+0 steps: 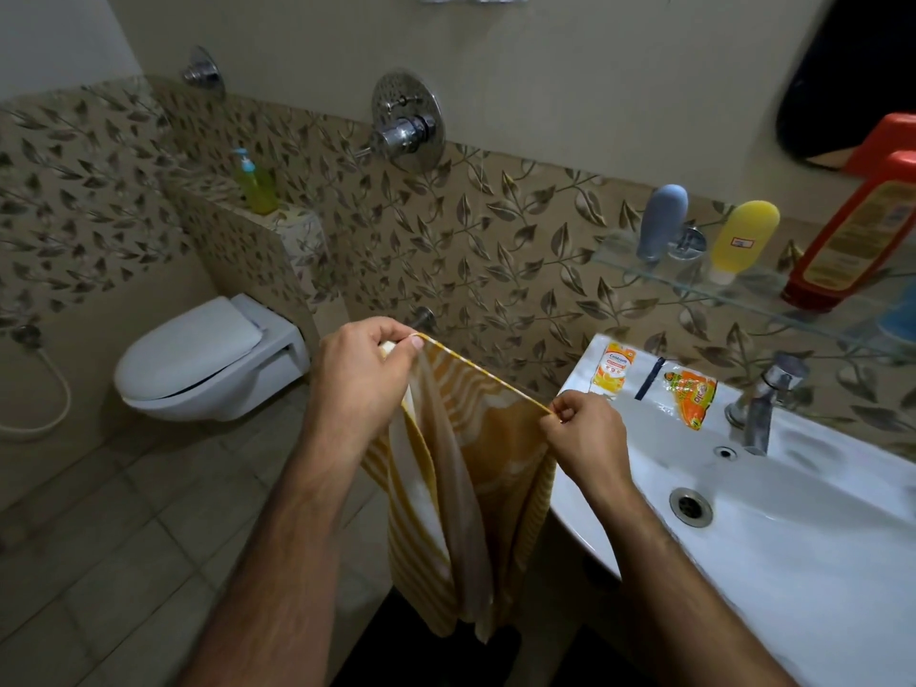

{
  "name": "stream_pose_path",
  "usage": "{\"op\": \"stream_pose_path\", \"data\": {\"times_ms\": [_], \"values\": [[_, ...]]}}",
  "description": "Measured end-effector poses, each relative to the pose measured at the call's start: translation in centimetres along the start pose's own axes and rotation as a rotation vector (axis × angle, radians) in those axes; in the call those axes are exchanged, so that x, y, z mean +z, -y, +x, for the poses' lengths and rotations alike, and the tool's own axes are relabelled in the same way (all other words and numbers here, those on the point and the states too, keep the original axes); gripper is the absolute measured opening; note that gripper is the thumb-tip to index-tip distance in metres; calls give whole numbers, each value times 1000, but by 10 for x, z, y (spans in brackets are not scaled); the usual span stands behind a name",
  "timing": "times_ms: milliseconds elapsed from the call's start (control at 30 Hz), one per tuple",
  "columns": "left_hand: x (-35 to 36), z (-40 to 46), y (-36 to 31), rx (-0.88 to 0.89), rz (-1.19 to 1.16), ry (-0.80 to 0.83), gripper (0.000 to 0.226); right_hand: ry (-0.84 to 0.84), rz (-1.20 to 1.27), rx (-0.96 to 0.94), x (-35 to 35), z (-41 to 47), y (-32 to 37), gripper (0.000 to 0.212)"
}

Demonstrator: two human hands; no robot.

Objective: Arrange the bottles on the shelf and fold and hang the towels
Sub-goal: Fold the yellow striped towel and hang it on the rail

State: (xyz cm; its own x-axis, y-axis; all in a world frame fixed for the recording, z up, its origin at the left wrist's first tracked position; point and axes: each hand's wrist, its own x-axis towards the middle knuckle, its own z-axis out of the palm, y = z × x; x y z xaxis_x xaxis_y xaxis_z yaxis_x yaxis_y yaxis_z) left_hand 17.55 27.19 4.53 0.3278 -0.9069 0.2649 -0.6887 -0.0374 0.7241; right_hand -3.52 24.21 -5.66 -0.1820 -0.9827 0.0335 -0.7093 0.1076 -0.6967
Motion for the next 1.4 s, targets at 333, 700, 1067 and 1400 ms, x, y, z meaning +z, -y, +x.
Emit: {"op": "stream_pose_path", "data": {"times_ms": [333,700,1067,1400], "values": [[3,21,38,-205,113,25,10,391,639,-48,-17,0,3,26],[39,-15,71,-236,-447,542,53,357,421,-297,-12,-3,33,12],[55,-17,50,-68,-573,785,17,559,411,-317,-22,-9,29,18],[57,-16,40,-10,-440,639,12,312,178,-110,-25,-5,12,7]]}}
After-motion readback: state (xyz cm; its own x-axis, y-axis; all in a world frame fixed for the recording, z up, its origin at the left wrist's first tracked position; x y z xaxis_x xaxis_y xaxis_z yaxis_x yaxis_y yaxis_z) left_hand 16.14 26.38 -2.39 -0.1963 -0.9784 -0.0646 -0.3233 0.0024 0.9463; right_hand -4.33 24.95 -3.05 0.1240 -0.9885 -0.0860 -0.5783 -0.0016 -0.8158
